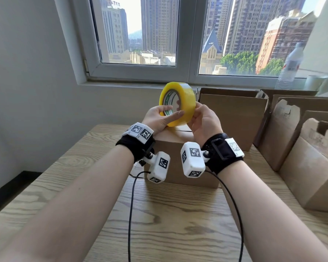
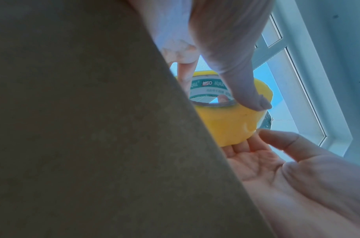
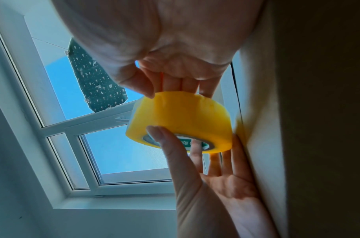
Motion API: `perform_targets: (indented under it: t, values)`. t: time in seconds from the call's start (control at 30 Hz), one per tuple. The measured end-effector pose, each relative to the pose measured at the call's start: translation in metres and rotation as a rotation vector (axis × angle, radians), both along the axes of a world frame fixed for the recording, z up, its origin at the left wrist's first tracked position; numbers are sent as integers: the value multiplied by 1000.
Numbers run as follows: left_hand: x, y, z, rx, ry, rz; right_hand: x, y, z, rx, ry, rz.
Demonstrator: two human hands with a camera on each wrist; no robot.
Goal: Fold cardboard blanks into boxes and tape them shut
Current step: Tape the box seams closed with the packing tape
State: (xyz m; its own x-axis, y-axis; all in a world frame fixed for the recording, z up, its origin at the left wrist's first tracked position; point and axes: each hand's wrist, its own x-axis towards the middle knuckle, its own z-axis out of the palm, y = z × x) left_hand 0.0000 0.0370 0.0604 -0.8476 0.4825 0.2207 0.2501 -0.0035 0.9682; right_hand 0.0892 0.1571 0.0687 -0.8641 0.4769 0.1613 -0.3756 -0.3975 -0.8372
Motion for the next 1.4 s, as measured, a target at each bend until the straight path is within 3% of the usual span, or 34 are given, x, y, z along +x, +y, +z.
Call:
perform_targets:
  t: [0.17,0.43,0.87,1.2,1.4]
  values:
    - [2,1,1,-1,-8,-11,-2,0,1,-37,-34,-68]
    - [4,-3,2,-8,-31,-65,0,3,0,-87,-5,11]
    - [1,1,1,35,-63,12,2,4,1,-114,18,75]
    - [6,-4,5,99,-88,-59,-4,0,-5,192,19,47]
    - [7,-4,3,59,-88,-87,-6,3,-2,30,34,4]
